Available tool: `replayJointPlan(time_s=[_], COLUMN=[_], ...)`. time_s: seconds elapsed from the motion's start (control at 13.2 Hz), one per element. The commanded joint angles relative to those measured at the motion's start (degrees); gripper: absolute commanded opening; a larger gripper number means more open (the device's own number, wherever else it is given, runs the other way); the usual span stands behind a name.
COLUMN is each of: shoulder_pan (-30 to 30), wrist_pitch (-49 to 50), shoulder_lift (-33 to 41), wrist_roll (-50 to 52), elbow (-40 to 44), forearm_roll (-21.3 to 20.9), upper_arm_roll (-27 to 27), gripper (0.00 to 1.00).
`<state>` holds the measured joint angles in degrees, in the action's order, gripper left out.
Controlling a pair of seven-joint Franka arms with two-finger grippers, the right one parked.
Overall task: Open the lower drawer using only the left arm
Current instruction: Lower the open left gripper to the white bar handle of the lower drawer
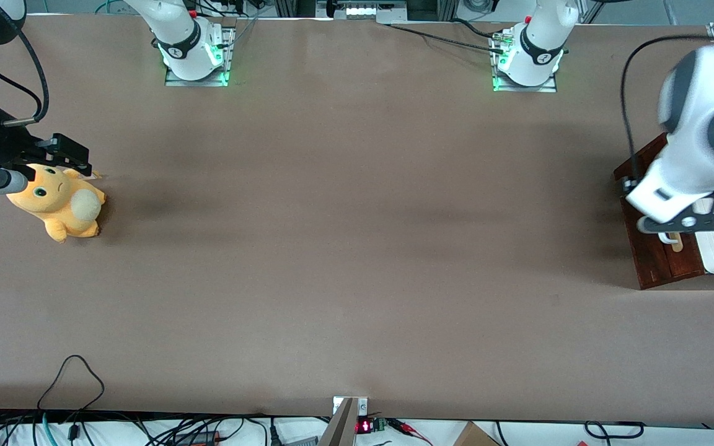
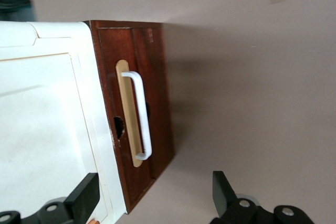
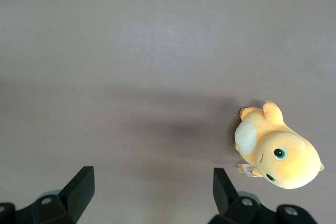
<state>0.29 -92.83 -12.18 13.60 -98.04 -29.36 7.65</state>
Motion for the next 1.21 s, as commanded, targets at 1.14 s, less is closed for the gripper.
replayJointPlan(time_s=[1.14], shoulder_pan=[0.68], wrist_pitch=[0.28], shoulder_lift=[-14.98], wrist_roll=[51.35], elbow=[-28.25], forearm_roll=[-56.06], upper_arm_roll=[3.43], gripper=[0.92])
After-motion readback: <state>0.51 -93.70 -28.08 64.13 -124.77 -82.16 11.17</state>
